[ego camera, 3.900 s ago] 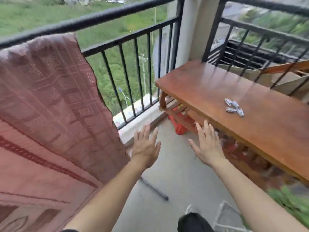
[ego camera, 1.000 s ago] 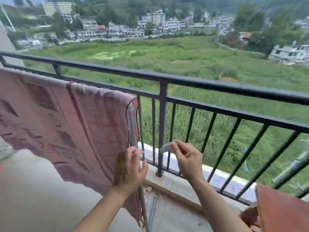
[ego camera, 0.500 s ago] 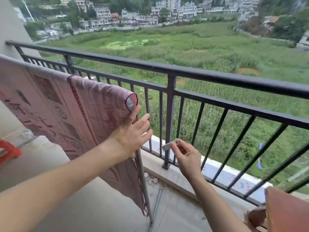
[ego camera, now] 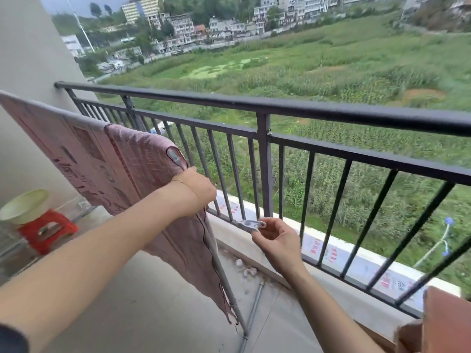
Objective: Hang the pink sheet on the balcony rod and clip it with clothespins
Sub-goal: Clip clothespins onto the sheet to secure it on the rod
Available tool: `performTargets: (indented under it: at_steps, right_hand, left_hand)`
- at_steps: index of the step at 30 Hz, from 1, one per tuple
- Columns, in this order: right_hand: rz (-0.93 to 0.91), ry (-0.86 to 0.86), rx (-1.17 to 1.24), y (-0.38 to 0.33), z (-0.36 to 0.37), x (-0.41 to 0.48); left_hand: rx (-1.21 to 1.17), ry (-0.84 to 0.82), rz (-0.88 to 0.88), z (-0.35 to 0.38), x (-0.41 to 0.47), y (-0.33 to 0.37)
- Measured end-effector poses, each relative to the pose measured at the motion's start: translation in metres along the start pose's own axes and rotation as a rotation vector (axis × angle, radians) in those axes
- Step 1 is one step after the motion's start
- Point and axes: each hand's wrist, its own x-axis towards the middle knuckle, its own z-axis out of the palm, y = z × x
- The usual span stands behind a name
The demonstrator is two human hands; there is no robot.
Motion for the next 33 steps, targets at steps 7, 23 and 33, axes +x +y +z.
performTargets:
  at_steps: [7,23,33]
  right_hand:
    - [0.017,-0.033,0.044,0.001,-0.006,-0.003]
    - [-0.011,-0.081,0.038,-0.011,0.005,0.002]
    - [-0.051,-0.120,0.141,-0.014,0.016,-0.004]
  left_hand:
    - [0.102,-0.033,0.078,-0.002,-0.002,-0.006]
    - [0.115,-0.026,0.117,-0.008,-0.012,-0.013]
    - [-0.177,-0.028,0.133,-0.009,-0.006,-0.025]
